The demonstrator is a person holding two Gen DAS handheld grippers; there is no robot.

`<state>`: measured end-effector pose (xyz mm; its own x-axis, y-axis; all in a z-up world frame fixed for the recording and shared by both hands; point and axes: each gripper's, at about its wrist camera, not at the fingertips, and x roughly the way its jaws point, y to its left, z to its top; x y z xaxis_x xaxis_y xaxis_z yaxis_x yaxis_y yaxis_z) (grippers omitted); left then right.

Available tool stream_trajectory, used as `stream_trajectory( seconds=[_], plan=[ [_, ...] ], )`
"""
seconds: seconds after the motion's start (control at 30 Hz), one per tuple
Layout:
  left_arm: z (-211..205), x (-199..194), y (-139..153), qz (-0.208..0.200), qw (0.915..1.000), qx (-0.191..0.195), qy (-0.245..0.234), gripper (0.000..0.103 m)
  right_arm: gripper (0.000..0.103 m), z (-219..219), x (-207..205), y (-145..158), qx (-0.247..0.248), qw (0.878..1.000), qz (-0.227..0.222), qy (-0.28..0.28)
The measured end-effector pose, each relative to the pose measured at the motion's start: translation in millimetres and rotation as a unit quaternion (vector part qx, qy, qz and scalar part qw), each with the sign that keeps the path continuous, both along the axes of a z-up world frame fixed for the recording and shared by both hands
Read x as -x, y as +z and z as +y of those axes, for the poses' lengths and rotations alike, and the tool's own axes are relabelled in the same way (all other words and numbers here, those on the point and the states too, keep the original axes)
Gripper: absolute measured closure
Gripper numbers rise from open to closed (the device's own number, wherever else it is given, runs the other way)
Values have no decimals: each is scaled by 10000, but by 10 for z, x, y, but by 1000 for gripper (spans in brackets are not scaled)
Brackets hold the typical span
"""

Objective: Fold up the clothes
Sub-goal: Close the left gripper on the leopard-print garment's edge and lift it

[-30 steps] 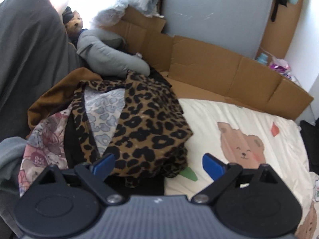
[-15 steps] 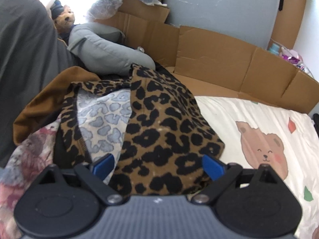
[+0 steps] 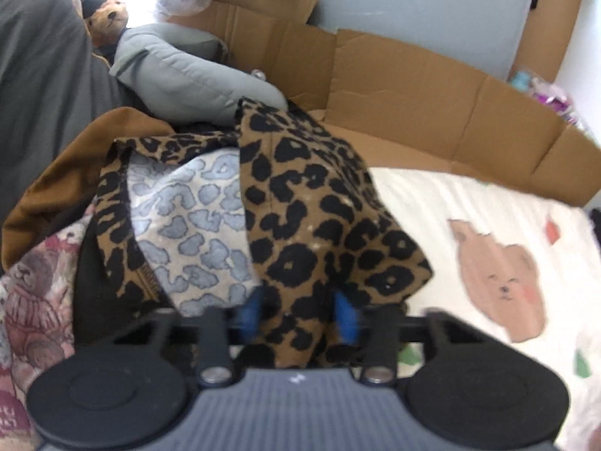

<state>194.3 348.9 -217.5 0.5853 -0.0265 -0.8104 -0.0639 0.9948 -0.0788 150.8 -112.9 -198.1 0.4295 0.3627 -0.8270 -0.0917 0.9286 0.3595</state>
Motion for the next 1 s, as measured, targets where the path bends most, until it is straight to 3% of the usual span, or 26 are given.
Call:
stream_trajectory(
  seconds=[0.07, 0.2, 0.27, 0.6, 1.0],
  plan=[
    [22, 46, 78, -64, 9999, 135, -59, 89, 4, 8, 6, 7, -79, 10000, -18, -8],
    [12, 147, 248, -229, 9995, 198, -88, 90, 4, 43, -8, 1, -235, 9997, -38, -71],
    [-22, 193, 324, -312, 9990, 272, -136, 99, 4, 74, -15, 0, -321, 9994, -69, -49],
    [-385, 463, 482, -471, 9934, 847, -621, 100, 5, 258, -115, -42, -718, 9974, -69, 43],
    [-1061, 908, 302, -349, 9832, 1489, -996, 101, 5, 319, -118, -190, -886, 9958, 107, 213]
  ],
)
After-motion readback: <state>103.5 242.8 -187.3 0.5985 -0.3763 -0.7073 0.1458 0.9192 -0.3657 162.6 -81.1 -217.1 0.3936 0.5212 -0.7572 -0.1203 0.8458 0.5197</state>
